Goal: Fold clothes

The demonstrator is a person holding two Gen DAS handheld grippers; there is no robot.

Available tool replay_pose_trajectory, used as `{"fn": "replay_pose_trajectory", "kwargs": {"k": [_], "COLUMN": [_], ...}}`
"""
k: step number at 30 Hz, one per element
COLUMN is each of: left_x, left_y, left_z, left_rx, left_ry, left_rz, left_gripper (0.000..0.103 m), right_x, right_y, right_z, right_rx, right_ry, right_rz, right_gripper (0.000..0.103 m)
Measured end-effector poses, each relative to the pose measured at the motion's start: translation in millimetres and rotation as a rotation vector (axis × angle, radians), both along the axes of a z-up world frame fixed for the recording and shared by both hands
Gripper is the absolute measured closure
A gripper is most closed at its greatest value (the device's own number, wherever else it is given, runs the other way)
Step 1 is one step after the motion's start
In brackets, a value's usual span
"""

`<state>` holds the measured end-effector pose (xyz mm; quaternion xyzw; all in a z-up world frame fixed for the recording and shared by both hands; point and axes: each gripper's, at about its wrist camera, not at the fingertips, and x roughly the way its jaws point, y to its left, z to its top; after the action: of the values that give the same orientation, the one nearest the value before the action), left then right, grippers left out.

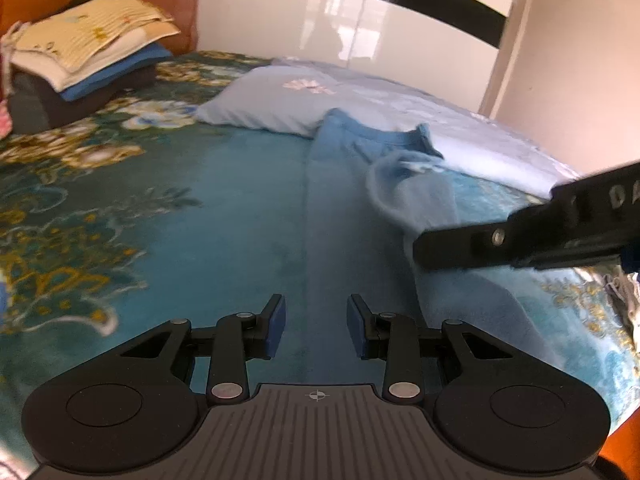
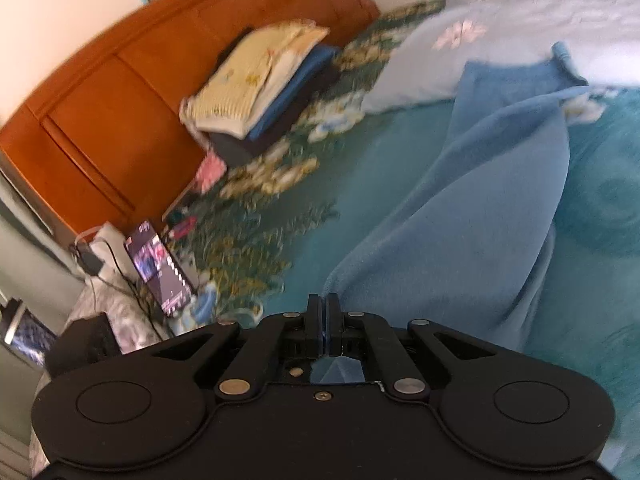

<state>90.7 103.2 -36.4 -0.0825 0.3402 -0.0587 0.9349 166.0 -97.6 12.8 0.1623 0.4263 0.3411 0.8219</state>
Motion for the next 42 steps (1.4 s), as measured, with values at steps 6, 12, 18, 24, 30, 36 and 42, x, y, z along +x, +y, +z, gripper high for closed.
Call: {"fn": "replay_pose_trajectory", "kwargs": {"k": [6,12,18,24,30,36,42], "left_x": [-7.6,-11.7,-10.2,-2.4,9.4,22.5,28.9], "left_y": [29.6,44.5,35.4,19.4,-3.1,-20.3,-26.0], "left_z": [-2.5,-0.5,8.5,20.7,16.8,4.9,-6.0], "left_rx": [0.002,-0.001,-0.005,-0.021,0.009,0.047,0.060], "left_ry": [0.013,0.015,-0.006,-0.043,-0.024,0.031,0.083], "left_rz": [0.077,0.113,0.092,0.047,-0.020,-0.066,-0.079], "left_gripper": [0.073,0.073,0.072,0.066,0.065,0.065,0.065], "right_x": [1.5,3.2,-3.7,-15.4,-32.9,-52.0,-65.4], "right_y": [13.4,42.8,44.5,7.7,-77.8,-161.3,-166.3], "right_z": [-19.2,-43.5,-40.8,-1.6,-1.6,-40.9,-68.2], "right_rx": [-0.004,-0.130,-0.178,-0.173,-0.290,-0.191,-0.107], "right_ry": [0.048,0.074,0.050,-0.060,-0.094,0.121,0.228], "right_rz": [0.003,0.008,0.056,0.031,-0.151,-0.339,-0.351], "right_gripper": [0.100,0.099,0.089,0.084,0.076,0.074,0.063]}}
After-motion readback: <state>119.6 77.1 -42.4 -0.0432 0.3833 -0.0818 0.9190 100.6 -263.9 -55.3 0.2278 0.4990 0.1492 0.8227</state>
